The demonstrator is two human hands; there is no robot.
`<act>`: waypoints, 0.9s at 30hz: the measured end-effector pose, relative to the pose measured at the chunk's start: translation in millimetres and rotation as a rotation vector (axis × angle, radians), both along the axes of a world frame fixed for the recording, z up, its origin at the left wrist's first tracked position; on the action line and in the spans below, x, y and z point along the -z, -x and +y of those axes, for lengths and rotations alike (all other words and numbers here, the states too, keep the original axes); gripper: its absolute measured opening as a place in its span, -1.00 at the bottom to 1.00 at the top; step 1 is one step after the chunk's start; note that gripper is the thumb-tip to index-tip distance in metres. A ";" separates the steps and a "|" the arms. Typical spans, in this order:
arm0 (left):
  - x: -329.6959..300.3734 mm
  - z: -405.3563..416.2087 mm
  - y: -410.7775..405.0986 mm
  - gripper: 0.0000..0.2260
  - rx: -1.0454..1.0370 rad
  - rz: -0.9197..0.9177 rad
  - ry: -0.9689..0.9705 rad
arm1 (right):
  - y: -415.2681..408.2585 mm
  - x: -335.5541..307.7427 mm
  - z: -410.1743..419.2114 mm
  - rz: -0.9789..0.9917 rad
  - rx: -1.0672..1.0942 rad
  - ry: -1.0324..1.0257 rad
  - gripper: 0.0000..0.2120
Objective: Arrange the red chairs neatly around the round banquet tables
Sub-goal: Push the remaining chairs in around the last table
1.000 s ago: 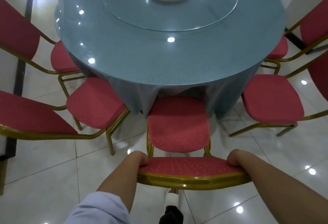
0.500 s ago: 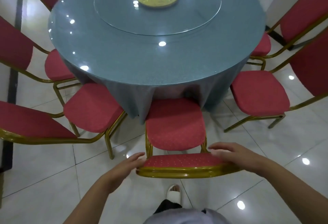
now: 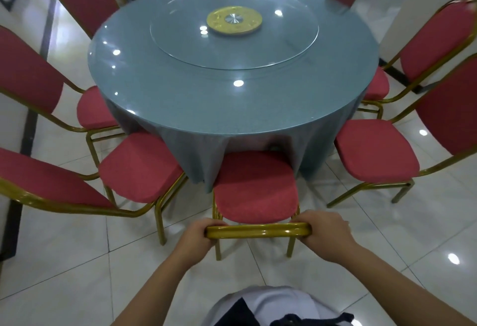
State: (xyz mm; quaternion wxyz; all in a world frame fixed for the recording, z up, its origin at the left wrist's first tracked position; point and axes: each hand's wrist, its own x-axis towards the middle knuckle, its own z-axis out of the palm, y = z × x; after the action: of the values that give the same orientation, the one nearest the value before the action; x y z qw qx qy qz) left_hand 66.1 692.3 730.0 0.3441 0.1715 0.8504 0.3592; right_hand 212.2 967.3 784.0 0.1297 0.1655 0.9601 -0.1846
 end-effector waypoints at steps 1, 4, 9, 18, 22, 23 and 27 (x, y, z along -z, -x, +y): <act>-0.9 3.7 4.7 -0.58 0.035 -0.004 0.018 | 2.4 1.6 3.6 0.008 0.001 0.000 -0.92; 0.0 9.0 11.9 -0.59 0.157 0.011 0.103 | 5.2 4.2 11.6 -0.035 -0.009 0.012 -0.87; 5.8 11.1 -3.6 -0.60 0.089 0.041 0.074 | -4.4 12.8 14.2 -0.075 0.017 -0.014 -0.73; 1.3 14.3 -11.1 -0.65 0.059 0.045 0.087 | -8.9 13.0 14.9 -0.033 0.046 0.006 -0.76; -15.2 21.0 -18.1 -0.64 0.084 0.030 0.109 | -12.5 16.3 17.9 0.023 0.042 0.058 -0.72; -21.1 25.6 -21.7 -0.63 0.105 0.054 0.098 | -14.6 18.1 19.0 0.042 0.045 0.080 -0.70; -42.2 55.8 -40.0 -0.67 0.211 0.223 0.058 | -27.7 19.2 23.4 0.107 0.066 0.168 -0.59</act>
State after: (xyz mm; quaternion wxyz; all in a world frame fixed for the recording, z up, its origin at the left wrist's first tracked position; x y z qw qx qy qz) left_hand 106.1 748.1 772.1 0.2882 0.2889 0.8705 0.2753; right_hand 239.9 990.7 764.8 0.0855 0.1755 0.9408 -0.2770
